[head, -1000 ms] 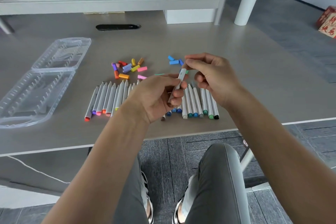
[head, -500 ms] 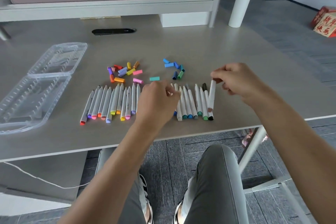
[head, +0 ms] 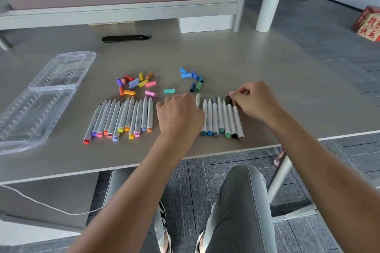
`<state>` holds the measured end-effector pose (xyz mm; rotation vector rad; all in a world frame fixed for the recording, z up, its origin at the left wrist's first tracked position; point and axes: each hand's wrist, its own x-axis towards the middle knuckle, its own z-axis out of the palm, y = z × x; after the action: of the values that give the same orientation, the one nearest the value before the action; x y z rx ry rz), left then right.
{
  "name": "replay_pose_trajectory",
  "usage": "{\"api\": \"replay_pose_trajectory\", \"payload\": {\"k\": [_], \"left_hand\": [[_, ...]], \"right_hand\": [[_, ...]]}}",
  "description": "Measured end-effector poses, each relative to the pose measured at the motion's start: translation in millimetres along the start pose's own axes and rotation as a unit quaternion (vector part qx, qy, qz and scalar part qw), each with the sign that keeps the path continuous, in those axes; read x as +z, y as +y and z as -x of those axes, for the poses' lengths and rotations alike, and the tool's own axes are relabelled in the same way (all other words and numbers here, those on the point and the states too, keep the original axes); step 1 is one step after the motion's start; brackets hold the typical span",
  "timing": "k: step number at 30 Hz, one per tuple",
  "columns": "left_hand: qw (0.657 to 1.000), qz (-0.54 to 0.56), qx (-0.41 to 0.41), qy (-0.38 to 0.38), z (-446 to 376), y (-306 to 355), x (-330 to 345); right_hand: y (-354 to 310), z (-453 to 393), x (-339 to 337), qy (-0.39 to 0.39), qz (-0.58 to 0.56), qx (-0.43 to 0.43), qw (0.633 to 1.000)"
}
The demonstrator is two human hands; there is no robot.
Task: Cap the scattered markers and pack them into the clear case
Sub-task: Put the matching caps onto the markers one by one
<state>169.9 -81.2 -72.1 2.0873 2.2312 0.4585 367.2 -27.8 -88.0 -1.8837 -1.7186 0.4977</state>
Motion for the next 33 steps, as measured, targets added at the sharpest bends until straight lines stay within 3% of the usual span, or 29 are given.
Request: {"api": "replay_pose_trajectory", "payload": {"k": [13,18,23,33], "left_hand": [[0.998,0.052,-0.028,0.005,-3.7,0.1,-4.7],[0.999,0.031,-0.01,0.008,-1.4,-0.8,-5.1],[0.995,0.097,0.031,0.023,2.7,-1.5,-0.1],[1.0,-0.007,0.03,-0.005,-4.1,12.2,-0.5]], "right_hand": [[-2.4,5.5,-0.8,0.001,-0.015,0.011,1.0],[-1.8,4.7,-2.4,-0.005,-0.017,0.008,1.0],[-2.6,5.7,-0.9,0.0,-0.016,0.012,1.0],[-3.8,6.4,-1.1,0.007,-0.012,0.011,1.0]]}}
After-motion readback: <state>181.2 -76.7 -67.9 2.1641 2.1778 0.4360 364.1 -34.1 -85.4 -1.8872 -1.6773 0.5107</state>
